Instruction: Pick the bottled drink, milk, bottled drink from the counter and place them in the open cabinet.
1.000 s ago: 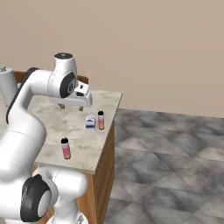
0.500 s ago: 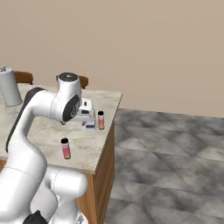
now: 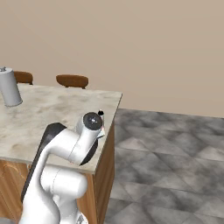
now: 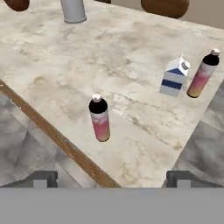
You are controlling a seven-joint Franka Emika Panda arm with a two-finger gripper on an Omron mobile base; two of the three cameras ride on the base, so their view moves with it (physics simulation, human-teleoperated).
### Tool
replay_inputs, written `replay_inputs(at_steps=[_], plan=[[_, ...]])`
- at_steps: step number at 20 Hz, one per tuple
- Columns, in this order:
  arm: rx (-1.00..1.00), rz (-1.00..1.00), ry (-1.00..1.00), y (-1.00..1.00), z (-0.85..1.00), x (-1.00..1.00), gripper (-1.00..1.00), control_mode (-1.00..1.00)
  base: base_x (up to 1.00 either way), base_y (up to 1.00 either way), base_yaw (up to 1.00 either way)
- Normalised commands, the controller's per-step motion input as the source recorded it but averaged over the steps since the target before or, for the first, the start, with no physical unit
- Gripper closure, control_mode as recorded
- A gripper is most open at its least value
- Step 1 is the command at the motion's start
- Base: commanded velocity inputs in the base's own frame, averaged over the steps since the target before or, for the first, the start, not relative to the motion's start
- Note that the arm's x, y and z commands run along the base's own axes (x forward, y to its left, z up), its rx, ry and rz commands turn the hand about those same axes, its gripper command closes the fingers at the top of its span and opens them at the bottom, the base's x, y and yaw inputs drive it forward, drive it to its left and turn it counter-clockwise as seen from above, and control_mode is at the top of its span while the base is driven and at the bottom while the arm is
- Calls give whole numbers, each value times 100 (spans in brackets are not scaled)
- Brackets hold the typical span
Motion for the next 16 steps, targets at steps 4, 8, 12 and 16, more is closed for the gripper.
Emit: replay_inputs(at_steps=[4, 8, 12, 16], plan=[[11, 36, -43, -1, -45, -22, -100, -100, 0, 0, 0], [7, 31, -40, 0, -41, -9, -100, -100, 0, 0, 0], [8, 26, -29, 0, -34, -2, -100, -100, 0, 0, 0], [6, 14, -11, 1, -10, -1, -100, -100, 0, 0, 0]])
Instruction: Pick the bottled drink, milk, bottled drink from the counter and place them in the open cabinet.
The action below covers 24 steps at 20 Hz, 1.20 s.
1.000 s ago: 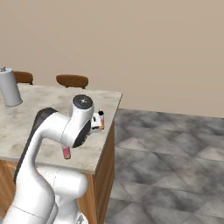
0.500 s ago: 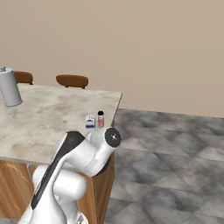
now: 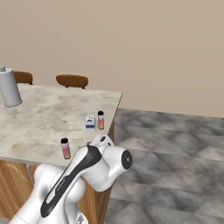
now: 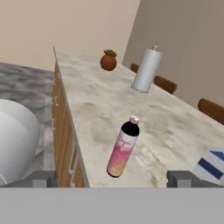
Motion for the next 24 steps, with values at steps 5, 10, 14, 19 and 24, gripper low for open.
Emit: replay_inputs(at_steps=[5, 10, 14, 19, 24], plan=[[0, 0, 0, 8, 0, 0, -100, -100, 0, 0, 0], [0, 0, 0, 39, 0, 0, -100, -100, 0, 0, 0], [0, 0, 0, 44, -1, 0, -100, -100, 0, 0, 0], [0, 0, 0, 42, -3, 2, -100, -100, 0, 0, 0], [0, 0, 4, 32, -13, 8, -100, -100, 0, 0, 0]])
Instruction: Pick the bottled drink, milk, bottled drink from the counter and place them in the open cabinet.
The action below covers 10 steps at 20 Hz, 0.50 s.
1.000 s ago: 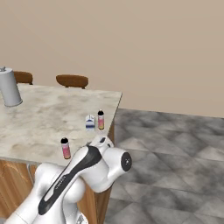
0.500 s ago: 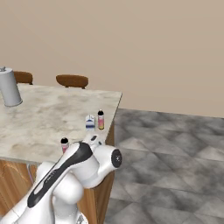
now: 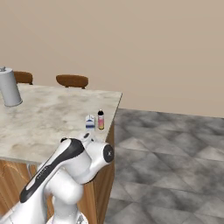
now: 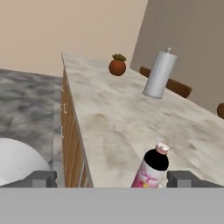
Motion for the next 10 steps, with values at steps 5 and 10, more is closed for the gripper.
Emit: replay_inputs(at_steps=[5, 10], plan=[[0, 0, 7, 22, -18, 22, -100, -100, 0, 0, 0], [0, 0, 9, 17, -18, 31, -100, -100, 0, 0, 0]])
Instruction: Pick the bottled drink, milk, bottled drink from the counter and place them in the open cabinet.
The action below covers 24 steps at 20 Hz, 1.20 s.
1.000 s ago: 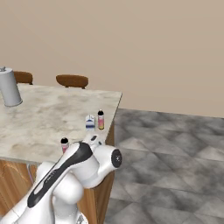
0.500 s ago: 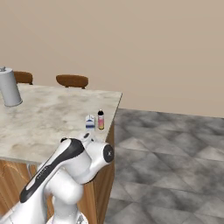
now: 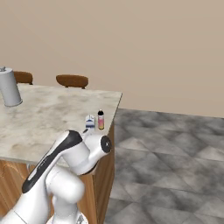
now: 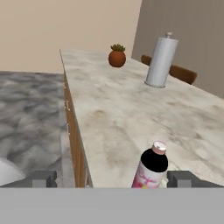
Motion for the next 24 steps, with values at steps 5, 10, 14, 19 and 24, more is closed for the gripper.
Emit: replay_inputs(at_steps=[5, 10, 14, 19, 24], plan=[[0, 0, 12, 20, -26, 25, -100, -100, 0, 0, 0], [0, 0, 16, 18, -39, 14, -100, -100, 0, 0, 0], [0, 0, 12, 11, -26, 9, -100, -100, 0, 0, 0], [0, 0, 10, 10, -21, 5, -100, -100, 0, 0, 0], [2, 0, 12, 15, -23, 6, -100, -100, 0, 0, 0]])
